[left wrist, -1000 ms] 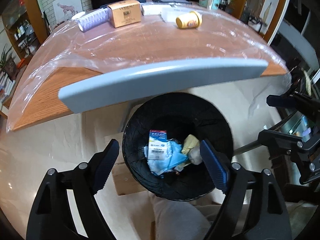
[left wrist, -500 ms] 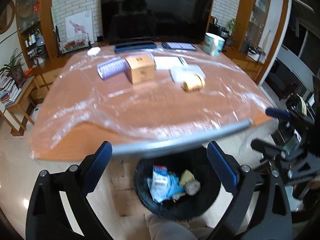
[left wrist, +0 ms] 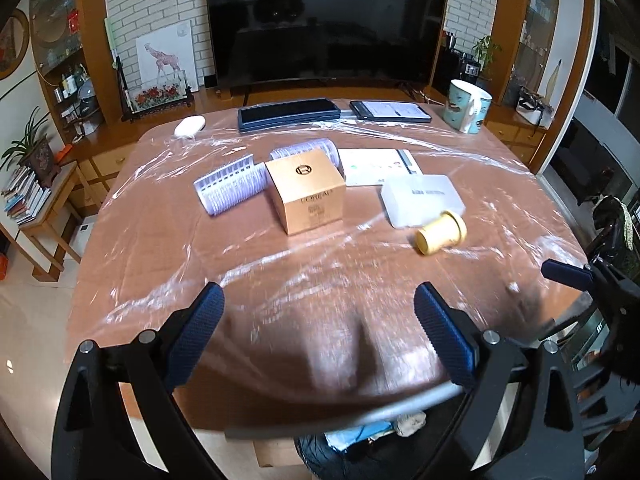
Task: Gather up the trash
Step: 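Move both tools back toward the table, then grasp the brown L'Oreal box with the left tool while the right tool grasps the yellow cup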
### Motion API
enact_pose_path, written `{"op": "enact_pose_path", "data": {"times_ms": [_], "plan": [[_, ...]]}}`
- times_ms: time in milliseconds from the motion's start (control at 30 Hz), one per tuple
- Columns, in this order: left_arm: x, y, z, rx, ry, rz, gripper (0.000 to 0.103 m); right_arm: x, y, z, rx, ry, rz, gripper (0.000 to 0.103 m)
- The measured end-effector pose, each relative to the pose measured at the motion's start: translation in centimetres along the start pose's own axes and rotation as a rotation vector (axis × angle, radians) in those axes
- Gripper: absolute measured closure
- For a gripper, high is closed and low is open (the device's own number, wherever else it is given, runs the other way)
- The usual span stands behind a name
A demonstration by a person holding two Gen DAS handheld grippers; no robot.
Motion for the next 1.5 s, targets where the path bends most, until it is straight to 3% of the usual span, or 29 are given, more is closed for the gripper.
{"op": "enact_pose_path", "data": {"times_ms": [600,1500], "plan": [[4.7,1.8,-7.2,0.004,0.079,0.042,0.006,3.3,0.1,-5.3,0.009,0.071,-0.03,0.004],[6.3,1.8,-11.6,0.025,0.137,0.048,0.006,4.5,-0.3,-8.5,0.042,0.123,-0.059,0.013]]}}
Point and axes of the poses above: each gripper's, at about its wrist camera, not at the fingertips, and z roughly against the way its jaws point, y to its left, x to its top, the point moved 6 cm from there along -z, roughly the way its jaws point, and after that the axes turned 6 degrees about -z, right-handed, at the moved point
